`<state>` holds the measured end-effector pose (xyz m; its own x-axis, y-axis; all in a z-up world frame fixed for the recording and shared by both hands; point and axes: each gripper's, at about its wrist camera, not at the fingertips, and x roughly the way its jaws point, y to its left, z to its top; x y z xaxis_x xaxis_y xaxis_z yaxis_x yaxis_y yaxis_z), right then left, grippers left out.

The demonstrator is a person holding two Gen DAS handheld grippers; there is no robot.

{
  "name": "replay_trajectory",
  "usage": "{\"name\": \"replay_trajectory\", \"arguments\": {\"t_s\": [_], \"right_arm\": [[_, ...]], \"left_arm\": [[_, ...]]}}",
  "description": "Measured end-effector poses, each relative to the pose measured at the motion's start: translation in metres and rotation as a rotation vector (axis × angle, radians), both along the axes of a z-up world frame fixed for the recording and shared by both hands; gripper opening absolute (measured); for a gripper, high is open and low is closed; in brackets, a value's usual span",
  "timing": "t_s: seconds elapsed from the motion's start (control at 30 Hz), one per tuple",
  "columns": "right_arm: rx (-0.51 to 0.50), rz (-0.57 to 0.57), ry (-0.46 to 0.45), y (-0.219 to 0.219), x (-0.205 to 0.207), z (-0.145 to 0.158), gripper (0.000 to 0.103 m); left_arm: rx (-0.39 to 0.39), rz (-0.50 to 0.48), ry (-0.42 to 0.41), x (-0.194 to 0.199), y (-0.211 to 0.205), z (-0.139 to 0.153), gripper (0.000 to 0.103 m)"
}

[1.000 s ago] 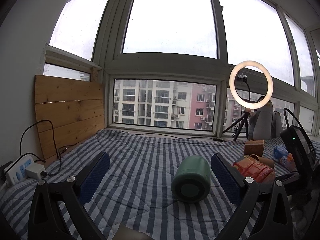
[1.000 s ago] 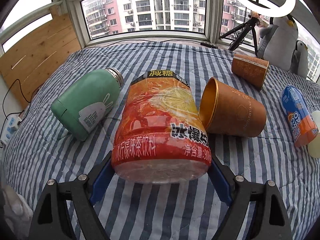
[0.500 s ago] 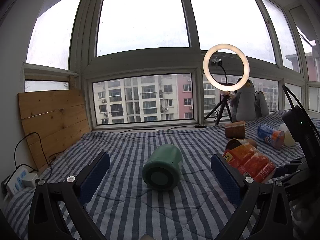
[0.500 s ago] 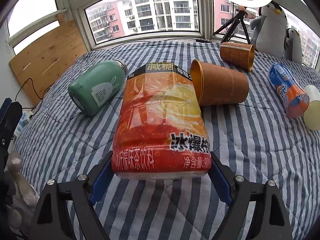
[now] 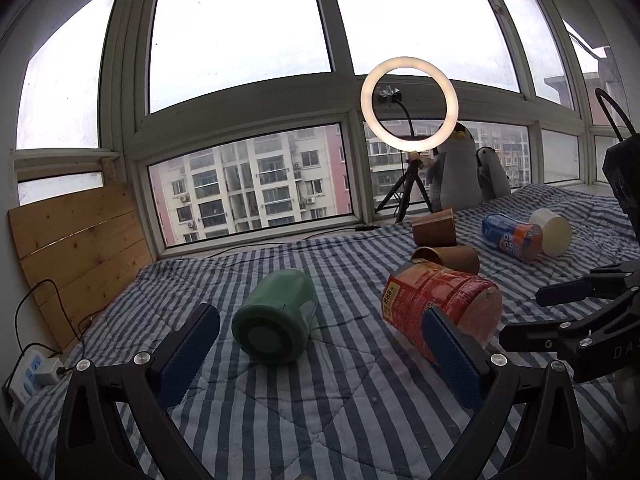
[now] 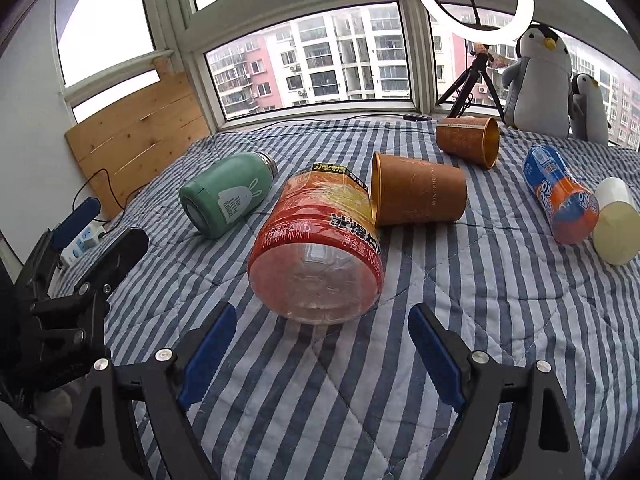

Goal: Flip cup upside down
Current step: 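Lift the red-labelled bottle with the right gripper and carry it back, then rotate the right gripper to turn the bottle's cap end downward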

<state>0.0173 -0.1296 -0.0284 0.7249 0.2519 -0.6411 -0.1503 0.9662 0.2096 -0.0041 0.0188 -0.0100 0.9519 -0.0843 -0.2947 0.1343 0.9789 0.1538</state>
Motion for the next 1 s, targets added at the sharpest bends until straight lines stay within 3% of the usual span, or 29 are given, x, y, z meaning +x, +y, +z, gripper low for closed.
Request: {"name": "replay_trajectory", "arguments": {"t_s": [0.27,0.43,0.8,0.93,1.0], "right_arm": [[-0.001,-0.04,-0.123,-0.035,-0.017,0.006,0.085],[-0.01,-0.014,-0.142,-0.042,-0.014,0.004,0.085],[0.035,0.035,-0.112,-0.054,0.005,-0.001,0.083],[0.039,0.078,-0.085,-0.052,0.016,-0.002,0.067],[0.044,0.1,-0.077,-0.049,0.021,-0.003,0.064]], "left_arm": [[0.011,-0.054,0.02,-0.004,-0.038,-0.003,0.102],[0.003,-0.092,0.074,0.004,-0.054,-0.006,0.102],[0.035,-0.095,0.101,0.014,-0.061,-0.01,0.102],[0.044,-0.114,0.14,0.023,-0.063,-0.014,0.102],[0.041,-0.124,0.161,0.029,-0.062,-0.015,0.101]]}}
